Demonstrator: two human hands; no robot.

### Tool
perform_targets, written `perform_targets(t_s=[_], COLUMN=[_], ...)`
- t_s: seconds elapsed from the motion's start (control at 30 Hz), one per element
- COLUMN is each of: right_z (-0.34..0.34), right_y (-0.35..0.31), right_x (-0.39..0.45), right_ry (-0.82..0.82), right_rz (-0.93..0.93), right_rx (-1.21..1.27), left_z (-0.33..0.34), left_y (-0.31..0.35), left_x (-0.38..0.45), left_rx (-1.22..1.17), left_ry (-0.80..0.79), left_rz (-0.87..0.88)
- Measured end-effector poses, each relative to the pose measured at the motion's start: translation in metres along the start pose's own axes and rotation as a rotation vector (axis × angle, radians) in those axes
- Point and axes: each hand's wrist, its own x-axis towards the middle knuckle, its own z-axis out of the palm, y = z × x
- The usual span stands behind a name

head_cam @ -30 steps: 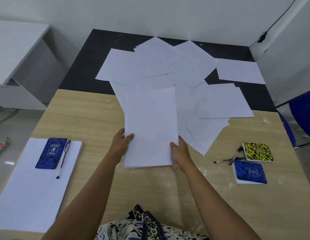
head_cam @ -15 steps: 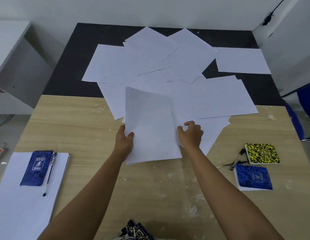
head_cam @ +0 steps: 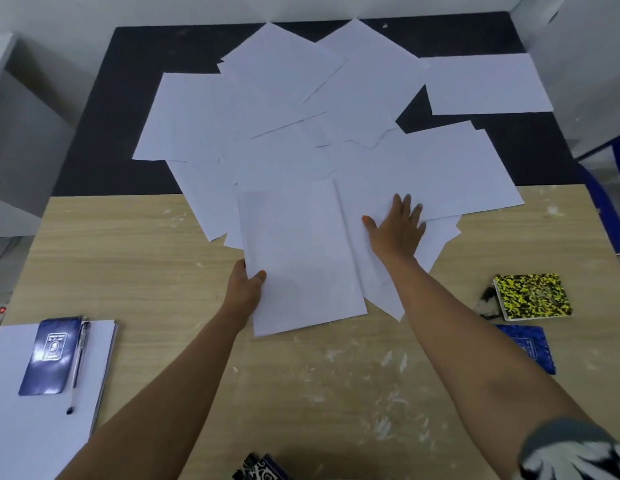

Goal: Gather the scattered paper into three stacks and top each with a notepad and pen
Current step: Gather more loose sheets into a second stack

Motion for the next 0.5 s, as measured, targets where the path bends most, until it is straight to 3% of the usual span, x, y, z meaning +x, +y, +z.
perform_targets(t_s=[0.5], right_z=[0.0081], right_y=[0.0090], right_x=[0.0013], right_ry=[0.193], right_rz=[0.029], right_rx=[-0.218], left_z=[0.0018], left_y=[-0.0011], left_x=[-0.0009], left_rx=[0.007], left_ry=[0.004], left_rz=[0.001])
